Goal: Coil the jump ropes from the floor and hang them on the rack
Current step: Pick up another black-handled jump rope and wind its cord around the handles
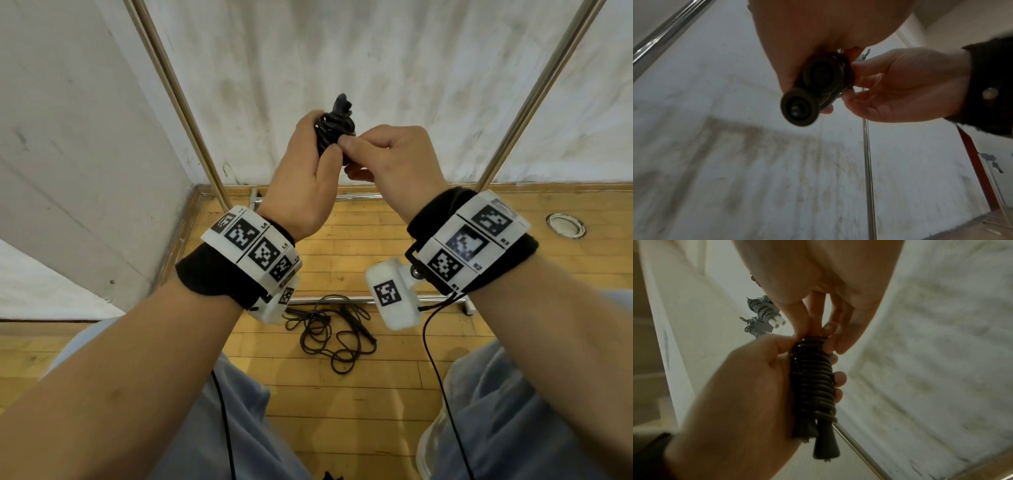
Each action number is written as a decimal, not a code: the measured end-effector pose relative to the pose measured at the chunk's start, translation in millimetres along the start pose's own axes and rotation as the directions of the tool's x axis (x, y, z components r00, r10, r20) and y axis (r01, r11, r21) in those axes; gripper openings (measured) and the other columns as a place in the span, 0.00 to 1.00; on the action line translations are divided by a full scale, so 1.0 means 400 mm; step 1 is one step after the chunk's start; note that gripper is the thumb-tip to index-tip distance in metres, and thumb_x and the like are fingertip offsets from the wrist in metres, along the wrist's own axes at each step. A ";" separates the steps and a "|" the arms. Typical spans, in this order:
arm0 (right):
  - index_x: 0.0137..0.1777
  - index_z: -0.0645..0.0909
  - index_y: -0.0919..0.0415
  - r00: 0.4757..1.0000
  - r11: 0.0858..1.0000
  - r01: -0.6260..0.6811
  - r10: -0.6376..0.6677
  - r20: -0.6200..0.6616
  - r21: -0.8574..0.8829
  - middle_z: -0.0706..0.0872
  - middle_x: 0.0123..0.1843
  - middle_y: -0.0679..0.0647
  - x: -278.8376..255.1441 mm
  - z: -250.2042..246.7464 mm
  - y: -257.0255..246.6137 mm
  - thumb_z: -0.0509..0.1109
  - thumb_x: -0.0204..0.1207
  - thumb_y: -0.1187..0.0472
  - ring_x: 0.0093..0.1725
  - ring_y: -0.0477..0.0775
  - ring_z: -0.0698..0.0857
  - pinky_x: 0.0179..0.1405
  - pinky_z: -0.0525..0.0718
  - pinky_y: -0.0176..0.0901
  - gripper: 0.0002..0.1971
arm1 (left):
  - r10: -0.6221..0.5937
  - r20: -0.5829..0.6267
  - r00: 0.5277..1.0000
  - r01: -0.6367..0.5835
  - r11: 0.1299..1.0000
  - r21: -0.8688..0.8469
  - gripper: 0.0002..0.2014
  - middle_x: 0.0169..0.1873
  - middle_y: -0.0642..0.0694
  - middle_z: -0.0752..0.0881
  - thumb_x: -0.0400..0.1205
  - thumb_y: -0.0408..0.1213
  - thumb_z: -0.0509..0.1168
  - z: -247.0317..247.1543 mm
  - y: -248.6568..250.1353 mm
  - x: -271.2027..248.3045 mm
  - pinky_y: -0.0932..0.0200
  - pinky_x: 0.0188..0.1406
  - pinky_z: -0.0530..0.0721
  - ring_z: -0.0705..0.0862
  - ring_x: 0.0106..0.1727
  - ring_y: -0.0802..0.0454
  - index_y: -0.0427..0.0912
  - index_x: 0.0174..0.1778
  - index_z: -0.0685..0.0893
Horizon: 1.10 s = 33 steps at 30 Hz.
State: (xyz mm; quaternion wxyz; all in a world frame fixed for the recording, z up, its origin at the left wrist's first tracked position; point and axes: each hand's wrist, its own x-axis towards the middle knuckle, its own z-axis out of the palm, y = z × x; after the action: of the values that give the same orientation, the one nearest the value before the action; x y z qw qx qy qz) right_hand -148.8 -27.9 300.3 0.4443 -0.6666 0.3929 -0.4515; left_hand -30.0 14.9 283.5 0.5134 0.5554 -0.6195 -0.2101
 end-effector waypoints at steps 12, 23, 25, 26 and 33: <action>0.34 0.89 0.63 0.998 0.996 -0.057 0.058 0.015 -0.068 0.88 0.32 0.64 -0.008 0.005 0.008 0.71 0.69 0.63 0.29 0.55 0.84 0.37 0.87 0.51 0.07 | 0.086 -0.031 0.996 -0.084 0.995 0.051 0.13 0.51 0.57 0.80 0.84 0.35 0.50 0.006 -0.027 -0.008 0.56 0.52 0.81 0.79 0.49 0.59 0.56 0.60 0.69; 0.31 0.76 0.65 0.944 0.906 -0.327 0.329 0.040 0.268 0.73 0.26 0.54 0.026 -0.032 0.034 0.64 0.74 0.65 0.21 0.51 0.78 0.39 0.88 0.54 0.10 | 0.055 -0.069 0.996 -0.050 0.997 0.062 0.14 0.49 0.51 0.83 0.82 0.40 0.52 0.022 -0.028 -0.006 0.57 0.44 0.80 0.81 0.42 0.57 0.48 0.64 0.73; 0.33 0.73 0.64 0.938 0.897 -0.347 0.330 0.105 0.276 0.71 0.30 0.55 0.023 -0.027 0.042 0.62 0.76 0.66 0.21 0.52 0.79 0.38 0.88 0.51 0.10 | 0.020 -0.052 0.998 -0.018 1.000 0.022 0.14 0.49 0.48 0.83 0.82 0.41 0.52 0.023 -0.033 -0.012 0.54 0.43 0.81 0.81 0.42 0.54 0.49 0.63 0.72; 0.33 0.73 0.64 0.942 0.912 -0.333 0.312 0.122 0.239 0.72 0.30 0.55 0.019 -0.020 0.046 0.63 0.76 0.67 0.22 0.53 0.80 0.37 0.88 0.51 0.09 | -0.017 -0.048 0.999 0.016 1.000 -0.012 0.14 0.50 0.46 0.83 0.81 0.41 0.52 0.023 -0.034 -0.014 0.54 0.42 0.82 0.81 0.43 0.53 0.49 0.63 0.72; 0.35 0.79 0.61 0.971 0.973 -0.217 0.206 0.119 0.081 0.83 0.26 0.54 -0.002 0.007 0.064 0.65 0.80 0.64 0.30 0.55 0.86 0.45 0.89 0.56 0.11 | -0.198 -0.144 0.970 0.199 0.980 -0.005 0.17 0.42 0.52 0.86 0.76 0.59 0.62 0.021 -0.037 -0.005 0.45 0.41 0.87 0.87 0.40 0.52 0.51 0.52 0.73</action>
State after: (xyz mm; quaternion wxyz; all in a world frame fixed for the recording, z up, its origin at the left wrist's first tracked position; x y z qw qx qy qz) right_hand -149.4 -34.0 275.4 0.5414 -0.6233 0.4152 -0.3821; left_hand -30.5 9.8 267.2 0.5306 0.6307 -0.5231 -0.2169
